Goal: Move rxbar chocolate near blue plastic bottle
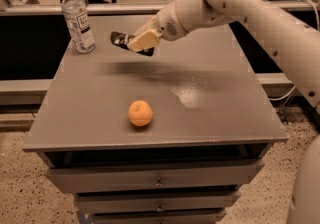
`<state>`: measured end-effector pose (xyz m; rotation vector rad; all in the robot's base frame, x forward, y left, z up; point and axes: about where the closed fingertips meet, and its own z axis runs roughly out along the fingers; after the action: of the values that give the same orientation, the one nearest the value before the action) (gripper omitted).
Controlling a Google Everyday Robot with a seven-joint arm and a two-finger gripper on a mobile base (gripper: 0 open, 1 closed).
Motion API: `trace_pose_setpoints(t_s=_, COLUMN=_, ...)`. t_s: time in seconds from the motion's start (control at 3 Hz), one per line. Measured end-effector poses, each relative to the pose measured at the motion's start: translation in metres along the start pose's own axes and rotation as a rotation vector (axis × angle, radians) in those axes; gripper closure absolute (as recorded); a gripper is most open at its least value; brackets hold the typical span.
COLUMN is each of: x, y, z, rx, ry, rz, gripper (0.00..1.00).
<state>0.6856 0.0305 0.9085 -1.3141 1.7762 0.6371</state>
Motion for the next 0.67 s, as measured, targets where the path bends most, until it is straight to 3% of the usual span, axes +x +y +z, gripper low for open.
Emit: trace_pose_setpoints(t_s=0.67, x=-0.014, y=-0.014, z=0.076, rx=0.006, ry=-0.022, rz=0.008, gripper=1.0)
